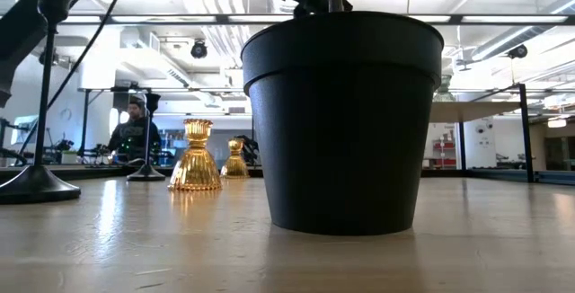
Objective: Pick & Place candle stick holders
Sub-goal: Put the right black candle holder on the shelf
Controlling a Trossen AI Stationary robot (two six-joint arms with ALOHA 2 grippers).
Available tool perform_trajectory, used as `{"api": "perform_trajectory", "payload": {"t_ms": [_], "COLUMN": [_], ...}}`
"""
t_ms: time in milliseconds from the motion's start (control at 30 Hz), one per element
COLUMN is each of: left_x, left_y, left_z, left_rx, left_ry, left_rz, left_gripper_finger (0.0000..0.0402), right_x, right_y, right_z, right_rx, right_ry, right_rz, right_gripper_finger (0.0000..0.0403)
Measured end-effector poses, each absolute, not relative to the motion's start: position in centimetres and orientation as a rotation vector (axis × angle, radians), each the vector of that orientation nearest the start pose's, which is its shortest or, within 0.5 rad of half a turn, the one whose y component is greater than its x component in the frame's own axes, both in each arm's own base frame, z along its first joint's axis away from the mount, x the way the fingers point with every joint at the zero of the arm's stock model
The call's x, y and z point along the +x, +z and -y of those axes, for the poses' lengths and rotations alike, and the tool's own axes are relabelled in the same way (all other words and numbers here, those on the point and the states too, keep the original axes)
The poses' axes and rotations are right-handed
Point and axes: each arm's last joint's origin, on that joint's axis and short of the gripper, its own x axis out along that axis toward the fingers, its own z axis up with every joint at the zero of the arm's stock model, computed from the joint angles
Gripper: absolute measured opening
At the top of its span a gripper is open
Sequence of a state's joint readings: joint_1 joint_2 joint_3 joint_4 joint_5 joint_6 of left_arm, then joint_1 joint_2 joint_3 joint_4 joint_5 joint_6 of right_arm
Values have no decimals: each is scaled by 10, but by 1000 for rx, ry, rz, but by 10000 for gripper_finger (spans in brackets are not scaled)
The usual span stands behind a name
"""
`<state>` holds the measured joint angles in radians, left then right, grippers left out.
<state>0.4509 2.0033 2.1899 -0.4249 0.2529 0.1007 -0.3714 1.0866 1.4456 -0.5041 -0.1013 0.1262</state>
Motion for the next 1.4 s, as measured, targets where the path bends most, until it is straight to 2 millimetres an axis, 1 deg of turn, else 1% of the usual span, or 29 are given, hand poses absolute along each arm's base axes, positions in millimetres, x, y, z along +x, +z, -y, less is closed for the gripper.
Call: {"api": "perform_trajectory", "payload": {"t_ms": [233,700,1167,1400], "left_x": [421,433,433,433], "left_y": [417,396,393,392], "left_z": [-197,-209,-215,-215], "left_rx": [31,21,24,26], "left_ry": [188,200,212,212], "left_rz": [-202,-228,-227,-240], "left_gripper_finger": [17,17,17,24], "right_x": [189,189,189,188], "right_y": [465,464,464,464], "right_z": [70,70,70,70], "right_rx": [140,139,142,142], "right_ry": [-277,-277,-276,-276], "right_rz": [-131,-144,-145,-145], "right_gripper_finger": [52,52,52,52]}}
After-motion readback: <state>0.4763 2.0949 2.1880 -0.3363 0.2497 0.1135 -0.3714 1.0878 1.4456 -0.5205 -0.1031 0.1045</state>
